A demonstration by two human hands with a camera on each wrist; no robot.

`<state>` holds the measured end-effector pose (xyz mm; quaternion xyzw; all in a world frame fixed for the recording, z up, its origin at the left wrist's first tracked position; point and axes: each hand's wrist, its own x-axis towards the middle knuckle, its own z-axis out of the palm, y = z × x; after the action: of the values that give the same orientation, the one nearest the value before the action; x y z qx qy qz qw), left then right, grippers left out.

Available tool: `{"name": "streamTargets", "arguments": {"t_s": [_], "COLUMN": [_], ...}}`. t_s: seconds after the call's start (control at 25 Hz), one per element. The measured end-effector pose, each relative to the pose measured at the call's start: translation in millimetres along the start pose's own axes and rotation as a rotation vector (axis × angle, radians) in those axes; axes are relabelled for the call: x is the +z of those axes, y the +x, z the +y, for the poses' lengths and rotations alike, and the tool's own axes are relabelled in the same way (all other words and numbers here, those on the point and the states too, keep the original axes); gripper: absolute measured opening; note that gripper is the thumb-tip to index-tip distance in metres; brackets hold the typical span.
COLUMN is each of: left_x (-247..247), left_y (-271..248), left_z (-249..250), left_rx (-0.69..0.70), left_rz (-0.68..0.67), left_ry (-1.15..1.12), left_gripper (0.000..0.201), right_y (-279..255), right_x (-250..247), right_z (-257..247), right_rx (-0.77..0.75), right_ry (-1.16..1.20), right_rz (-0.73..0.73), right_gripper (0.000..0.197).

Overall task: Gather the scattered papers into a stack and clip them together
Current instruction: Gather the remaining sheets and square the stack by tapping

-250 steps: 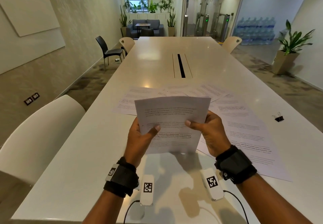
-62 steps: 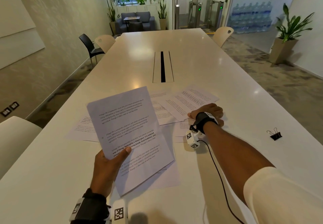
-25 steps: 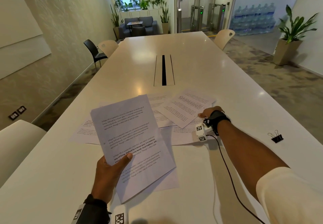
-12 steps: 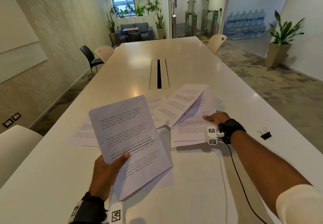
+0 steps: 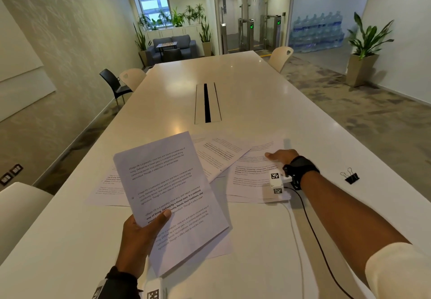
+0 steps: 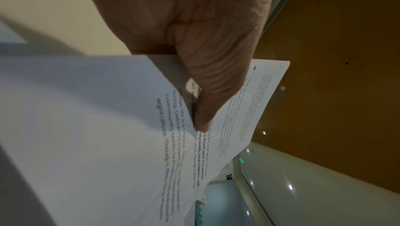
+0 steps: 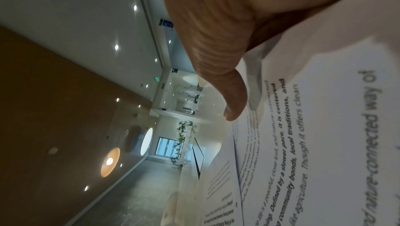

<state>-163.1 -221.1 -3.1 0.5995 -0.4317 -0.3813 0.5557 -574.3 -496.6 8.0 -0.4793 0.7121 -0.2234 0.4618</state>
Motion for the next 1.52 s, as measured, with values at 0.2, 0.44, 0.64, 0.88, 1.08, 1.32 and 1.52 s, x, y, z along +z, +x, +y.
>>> {"name": "streamTargets", "arguments": {"t_s": [0.2, 0.44, 0.64, 0.88, 1.08, 1.32, 1.52], "left_x": [-7.0, -8.3, -15.5, -19.3, -8.1, -1.2, 7.9], "left_y": [5.5, 9.5, 18.5, 21.0, 17.2, 11.6, 4.6], "left_z": [-6.7, -16.1, -20.5, -18.4, -12.8, 0.8, 11.7], "left_rx": [-0.011, -0.088, -0.126, -0.105, -0.101, -0.035, 0.013], "left_rz": [0.029, 0.075, 0.138, 0.116, 0.092, 0.049, 0.002], "left_ry": [-0.003, 0.022, 0.068, 0.068, 0.043, -0.038, -0.102], "left_gripper": [0.055, 0.043, 0.057, 0.042, 0.033, 0.037, 0.043], "right_y": [22.9, 38.9, 93.2, 59.0, 56.8, 23.4, -51.0], "right_x": [37.1, 77.3, 103.0, 77.9, 36.4, -9.0, -72.1], "right_z": [-38.0, -76.5, -71.5, -85.5, -81.1, -73.9, -84.3], "right_rx": [0.011, 0.060, 0.053, 0.014, -0.070, -0.360, -0.511], "right_ry": [0.013, -0.053, -0.140, -0.143, -0.191, -0.237, -0.017], "right_rz": [0.032, 0.243, 0.318, 0.269, 0.087, 0.066, 0.059], "right_gripper": [0.067, 0.100, 0.085, 0.045, 0.060, 0.055, 0.047]}}
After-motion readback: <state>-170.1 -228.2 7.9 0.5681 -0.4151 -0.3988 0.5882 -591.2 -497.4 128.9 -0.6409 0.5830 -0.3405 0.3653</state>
